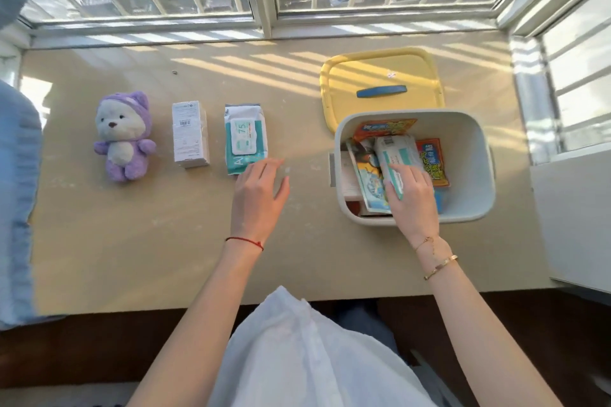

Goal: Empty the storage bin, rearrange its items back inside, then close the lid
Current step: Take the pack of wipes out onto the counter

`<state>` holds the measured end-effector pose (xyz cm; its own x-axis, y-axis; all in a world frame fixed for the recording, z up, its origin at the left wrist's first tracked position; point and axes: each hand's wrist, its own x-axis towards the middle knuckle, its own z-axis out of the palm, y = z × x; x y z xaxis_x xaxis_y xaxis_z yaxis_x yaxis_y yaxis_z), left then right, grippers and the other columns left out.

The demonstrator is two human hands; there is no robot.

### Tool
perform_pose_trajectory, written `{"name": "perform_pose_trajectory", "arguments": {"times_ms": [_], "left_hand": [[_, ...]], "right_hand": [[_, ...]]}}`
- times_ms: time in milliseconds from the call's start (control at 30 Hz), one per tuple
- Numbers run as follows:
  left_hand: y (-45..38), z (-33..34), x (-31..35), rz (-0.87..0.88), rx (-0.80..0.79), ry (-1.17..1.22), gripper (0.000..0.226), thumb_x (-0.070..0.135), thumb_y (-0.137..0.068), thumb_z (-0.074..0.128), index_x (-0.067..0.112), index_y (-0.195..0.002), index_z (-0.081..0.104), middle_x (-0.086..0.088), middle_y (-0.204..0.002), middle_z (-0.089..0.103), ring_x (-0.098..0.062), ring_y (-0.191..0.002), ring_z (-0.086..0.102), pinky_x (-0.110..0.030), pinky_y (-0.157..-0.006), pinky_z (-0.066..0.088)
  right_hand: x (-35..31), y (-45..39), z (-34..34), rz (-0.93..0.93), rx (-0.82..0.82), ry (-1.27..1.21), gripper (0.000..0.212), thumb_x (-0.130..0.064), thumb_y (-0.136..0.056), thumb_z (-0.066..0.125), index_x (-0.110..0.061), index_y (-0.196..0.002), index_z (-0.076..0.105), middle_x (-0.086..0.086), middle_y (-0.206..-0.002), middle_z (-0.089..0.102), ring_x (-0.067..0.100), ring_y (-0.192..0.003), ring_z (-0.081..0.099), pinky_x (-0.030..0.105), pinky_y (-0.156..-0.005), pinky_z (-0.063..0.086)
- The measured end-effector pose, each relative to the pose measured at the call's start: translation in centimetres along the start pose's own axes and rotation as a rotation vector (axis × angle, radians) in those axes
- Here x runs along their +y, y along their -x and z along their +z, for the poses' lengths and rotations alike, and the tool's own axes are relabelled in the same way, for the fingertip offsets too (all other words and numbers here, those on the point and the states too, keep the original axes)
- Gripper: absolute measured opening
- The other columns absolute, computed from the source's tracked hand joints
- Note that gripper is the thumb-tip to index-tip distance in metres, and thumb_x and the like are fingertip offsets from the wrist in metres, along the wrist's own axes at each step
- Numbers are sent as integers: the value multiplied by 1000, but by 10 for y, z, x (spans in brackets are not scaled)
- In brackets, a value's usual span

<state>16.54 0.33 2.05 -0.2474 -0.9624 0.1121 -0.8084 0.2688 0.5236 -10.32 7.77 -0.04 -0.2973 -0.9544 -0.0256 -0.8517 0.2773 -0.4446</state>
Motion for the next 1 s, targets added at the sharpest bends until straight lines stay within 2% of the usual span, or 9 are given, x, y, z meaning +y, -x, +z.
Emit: {"name": "perform_pose_trajectory", "arguments": {"times_ms": [133, 300, 400, 567, 667, 733, 800, 900, 1000], "left_hand": [[-2, 33, 60, -26, -11, 46, 31, 22, -90, 58, 12, -119, 61, -3, -108, 64, -22, -102, 58, -34, -92, 47], [-19, 88, 122, -85, -63, 123, 31, 17, -88, 60, 11, -119, 61, -5, -110, 64, -22, -101, 61, -33, -80, 50], [-28, 121, 139, -117, -130, 143, 34, 16, -90, 59, 11, -124, 58, -6, -116, 62, -22, -106, 59, -38, -88, 52], [-37, 172, 152, -201, -233, 100, 37, 24, -95, 53, 13, -130, 53, -3, -123, 58, -18, -112, 54, -29, -92, 44], [-36, 197, 155, -234, -289, 92, 39, 26, -95, 52, 11, -131, 51, -5, -123, 58, -18, -111, 54, -30, -94, 45], [-33, 213, 156, -245, -334, 89, 38, 27, -95, 52, 11, -130, 51, -5, -120, 58, -19, -110, 54, -32, -94, 47], [-31, 225, 157, -270, -383, 86, 38, 29, -95, 53, 12, -129, 51, -4, -118, 59, -19, -110, 53, -31, -90, 46], [-29, 238, 159, -318, -417, 59, 42, 31, -94, 54, 13, -132, 49, -5, -122, 58, -20, -113, 52, -33, -91, 46], [-29, 245, 159, -335, -422, 42, 46, 31, -94, 54, 12, -135, 47, -6, -127, 58, -22, -117, 49, -34, -94, 44]], "right_hand": [[61, -8, -26, 100, -37, -27, 34, -21, -94, 53, -9, -126, 53, 8, -122, 57, 22, -116, 47, 36, -101, 42], [117, -32, -30, 159, -123, -68, 39, -26, -95, 53, -10, -130, 50, 7, -127, 54, 21, -120, 47, 33, -103, 40], [135, -47, -21, 176, -211, -74, 42, -27, -95, 53, -11, -133, 46, 6, -130, 52, 21, -122, 45, 34, -105, 39], [158, -69, 2, 212, -335, -91, 49, -31, -95, 53, -7, -137, 42, 10, -133, 50, 24, -124, 45, 36, -106, 38], [165, -77, 14, 265, -392, -135, 56, -35, -94, 54, -5, -139, 38, 14, -136, 47, 27, -127, 44, 37, -106, 37], [169, -80, 21, 304, -425, -156, 58, -37, -93, 56, -2, -136, 39, 17, -134, 49, 30, -124, 47, 38, -102, 40], [171, -82, 26, 336, -458, -163, 56, -39, -92, 56, 0, -130, 42, 19, -127, 53, 31, -114, 53, 38, -92, 46], [175, -82, 31, 356, -500, -191, 50, -41, -92, 56, 0, -121, 47, 17, -117, 59, 26, -99, 58, 28, -74, 43], [176, -83, 32, 364, -501, -253, 48, -37, -92, 57, -2, -124, 49, 13, -123, 59, 23, -105, 59, 22, -74, 43]]}}
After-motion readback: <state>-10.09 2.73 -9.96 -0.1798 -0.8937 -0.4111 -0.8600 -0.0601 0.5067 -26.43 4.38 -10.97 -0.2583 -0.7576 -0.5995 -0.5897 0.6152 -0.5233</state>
